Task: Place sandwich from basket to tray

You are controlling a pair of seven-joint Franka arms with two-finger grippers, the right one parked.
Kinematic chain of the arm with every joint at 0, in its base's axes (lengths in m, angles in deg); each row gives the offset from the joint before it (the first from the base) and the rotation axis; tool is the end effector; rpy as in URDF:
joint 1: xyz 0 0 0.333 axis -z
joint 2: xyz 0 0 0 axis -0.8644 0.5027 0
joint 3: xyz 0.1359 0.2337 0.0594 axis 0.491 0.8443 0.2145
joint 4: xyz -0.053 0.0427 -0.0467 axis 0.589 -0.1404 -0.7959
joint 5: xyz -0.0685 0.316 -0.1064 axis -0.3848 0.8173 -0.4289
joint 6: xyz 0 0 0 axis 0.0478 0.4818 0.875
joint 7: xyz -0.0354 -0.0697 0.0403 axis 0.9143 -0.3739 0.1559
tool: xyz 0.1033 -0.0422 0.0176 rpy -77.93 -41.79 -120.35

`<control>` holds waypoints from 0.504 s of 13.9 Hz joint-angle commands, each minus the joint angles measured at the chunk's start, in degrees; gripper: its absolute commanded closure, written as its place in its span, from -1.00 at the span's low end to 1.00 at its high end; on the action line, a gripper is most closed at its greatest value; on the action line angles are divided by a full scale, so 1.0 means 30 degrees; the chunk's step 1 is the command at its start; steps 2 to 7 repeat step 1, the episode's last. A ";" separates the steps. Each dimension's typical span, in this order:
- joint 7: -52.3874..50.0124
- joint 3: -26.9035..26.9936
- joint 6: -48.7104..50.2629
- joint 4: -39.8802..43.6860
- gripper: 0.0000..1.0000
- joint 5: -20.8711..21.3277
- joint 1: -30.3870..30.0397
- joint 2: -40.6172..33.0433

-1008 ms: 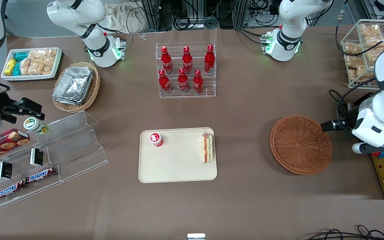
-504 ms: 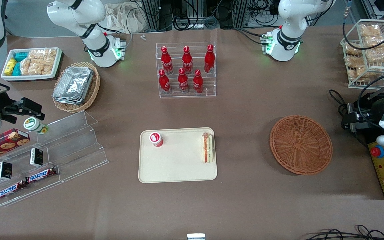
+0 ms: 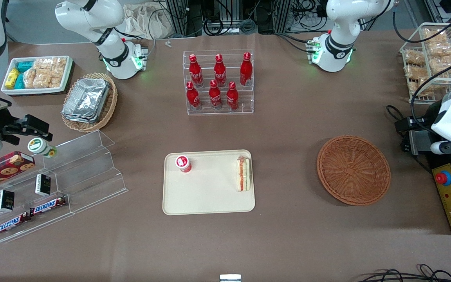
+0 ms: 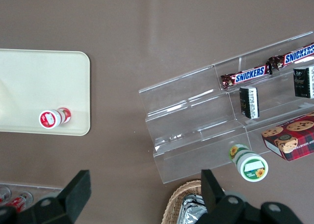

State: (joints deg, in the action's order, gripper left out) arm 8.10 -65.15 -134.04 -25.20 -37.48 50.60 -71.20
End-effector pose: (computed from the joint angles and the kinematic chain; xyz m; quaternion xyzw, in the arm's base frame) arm 0.5244 0.0020 0.5161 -0.9967 -0.0431 0.0576 0.0386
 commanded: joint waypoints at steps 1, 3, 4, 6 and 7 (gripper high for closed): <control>0.0410 0.0715 -0.0144 0.0321 -1.00 -0.0280 0.0496 0.0176; 0.0410 0.0715 -0.0144 0.0321 -1.00 -0.0280 0.0496 0.0176; 0.0410 0.0715 -0.0144 0.0321 -1.00 -0.0280 0.0496 0.0176; 0.0410 0.0715 -0.0144 0.0321 -1.00 -0.0280 0.0496 0.0176; 0.0410 0.0715 -0.0144 0.0321 -1.00 -0.0280 0.0496 0.0176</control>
